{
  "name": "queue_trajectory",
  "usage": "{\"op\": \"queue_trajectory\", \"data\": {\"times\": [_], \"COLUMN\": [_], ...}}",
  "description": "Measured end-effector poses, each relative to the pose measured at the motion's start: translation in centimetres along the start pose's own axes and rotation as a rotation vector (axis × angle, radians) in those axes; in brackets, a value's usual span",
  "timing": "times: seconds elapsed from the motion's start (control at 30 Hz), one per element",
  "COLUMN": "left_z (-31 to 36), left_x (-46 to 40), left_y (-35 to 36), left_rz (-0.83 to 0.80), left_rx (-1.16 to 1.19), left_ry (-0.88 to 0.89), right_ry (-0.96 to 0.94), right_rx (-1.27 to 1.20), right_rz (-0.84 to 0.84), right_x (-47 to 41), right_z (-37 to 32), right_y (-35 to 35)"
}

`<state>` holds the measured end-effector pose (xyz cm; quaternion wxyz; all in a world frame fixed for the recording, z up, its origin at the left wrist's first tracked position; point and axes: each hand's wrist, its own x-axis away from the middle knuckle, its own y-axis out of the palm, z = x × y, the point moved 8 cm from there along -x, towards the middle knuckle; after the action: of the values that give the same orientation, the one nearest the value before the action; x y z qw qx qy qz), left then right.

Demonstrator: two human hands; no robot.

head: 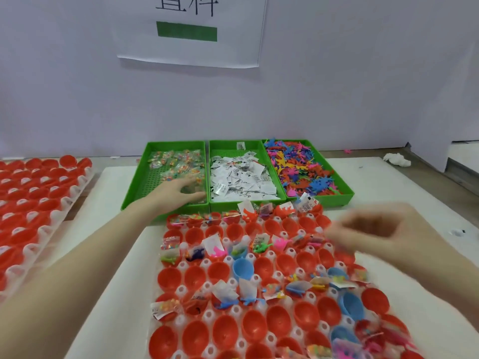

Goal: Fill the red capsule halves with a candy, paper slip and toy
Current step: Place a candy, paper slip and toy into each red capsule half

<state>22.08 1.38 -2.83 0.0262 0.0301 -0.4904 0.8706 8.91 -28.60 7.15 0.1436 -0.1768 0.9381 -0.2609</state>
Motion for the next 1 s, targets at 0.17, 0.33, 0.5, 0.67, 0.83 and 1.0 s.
{"op": "queue_trajectory", "data": {"times": [0.17, 0.33, 0.5, 0.67, 0.83, 1.0], "left_z": [0.2, 0.0, -0.1, 0.2, 0.4, 0.0], "left_x": [0.2, 1.4, 1.5, 2.0, 2.0, 1.6], "left_y": [-1.1, -2.7, -2.7, -2.9, -2.7, -2.6], "left_rz": [0.199, 0.444, 0.471, 0.486, 0.469, 0.460], "left_rx": [0.143, 0.197, 0.217, 0.278, 0.200, 0.235], "left_ry": [0.072, 0.082, 0.081, 0.080, 0.082, 0.082], "right_ry": [0.145, 0.314, 0.324, 0.279, 0.226, 0.298], "right_rx": [0.145, 0.519, 0.535, 0.496, 0.372, 0.306], "right_rz": [0.238, -0.018, 0.020, 0.107, 0.133, 0.018], "right_x": [-10.6, -16.5, -17.0, -16.6, -16.5, -17.0], "right_z": [5.3, 10.9, 12.3, 12.4, 12.3, 12.8], "right_y": [-2.1, -0.1, 0.4, -0.1, 0.1, 1.2]}}
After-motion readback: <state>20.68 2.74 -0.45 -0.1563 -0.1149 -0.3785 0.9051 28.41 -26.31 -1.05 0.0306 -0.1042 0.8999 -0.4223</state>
